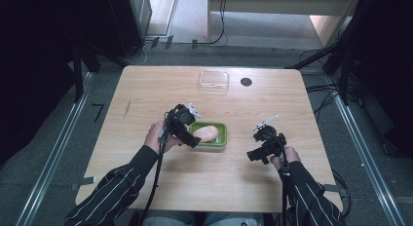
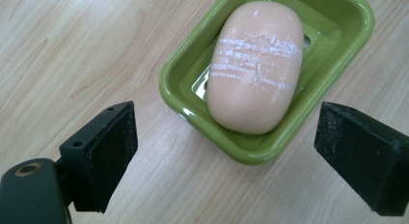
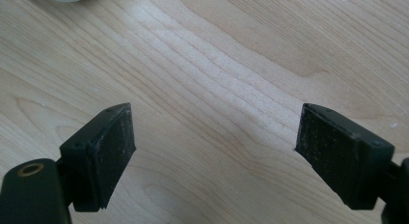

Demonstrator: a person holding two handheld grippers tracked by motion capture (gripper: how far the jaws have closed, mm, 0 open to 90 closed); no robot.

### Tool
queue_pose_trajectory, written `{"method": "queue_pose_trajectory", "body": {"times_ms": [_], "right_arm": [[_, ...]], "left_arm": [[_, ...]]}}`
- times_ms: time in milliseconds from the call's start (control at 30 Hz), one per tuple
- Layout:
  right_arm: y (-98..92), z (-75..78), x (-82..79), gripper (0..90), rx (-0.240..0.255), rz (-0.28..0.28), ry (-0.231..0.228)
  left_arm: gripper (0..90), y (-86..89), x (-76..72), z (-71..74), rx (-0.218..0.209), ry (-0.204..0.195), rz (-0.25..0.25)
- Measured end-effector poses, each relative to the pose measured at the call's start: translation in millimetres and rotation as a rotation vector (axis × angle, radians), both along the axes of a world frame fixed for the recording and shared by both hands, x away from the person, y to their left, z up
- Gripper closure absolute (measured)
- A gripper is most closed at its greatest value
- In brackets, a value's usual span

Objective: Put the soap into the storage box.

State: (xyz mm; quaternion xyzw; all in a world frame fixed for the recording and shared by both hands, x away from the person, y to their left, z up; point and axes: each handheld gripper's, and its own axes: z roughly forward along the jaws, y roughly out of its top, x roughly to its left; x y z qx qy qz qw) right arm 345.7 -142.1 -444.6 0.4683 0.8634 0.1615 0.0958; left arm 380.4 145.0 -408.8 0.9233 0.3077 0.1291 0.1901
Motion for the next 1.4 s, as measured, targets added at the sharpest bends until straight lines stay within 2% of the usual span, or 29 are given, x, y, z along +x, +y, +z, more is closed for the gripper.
{"method": "queue_pose_trajectory", "body": {"times_ms": [233,467,833,1100,1200,1400], "right_arm": [[-0.1,-0.3,-0.1,14.1,0.000,0.004,0.000],[-0.4,0.1,-0.4,14.0,0.001,0.005,0.000],[-0.6,-0.3,-0.4,14.0,-0.003,0.009,0.000],[-0.5,-0.7,-0.8,14.0,-0.009,0.006,0.002],[-0.2,-1.1,-1.0,14.0,-0.007,0.008,0.003],[0.0,-1.6,-1.4,14.0,-0.009,0.009,0.003]], "left_arm": [[8.1,11.4,-11.3,2.0,0.008,-0.004,0.008],[8.0,22.0,-18.0,-1.6,0.020,0.006,0.021],[7.2,44.0,-37.0,-9.6,0.040,0.022,0.037],[7.2,57.6,-48.9,-20.0,0.084,0.074,0.037],[7.2,61.8,-53.1,-23.0,0.077,0.081,0.042],[7.2,67.2,-55.4,-28.4,0.103,0.092,0.023]]}}
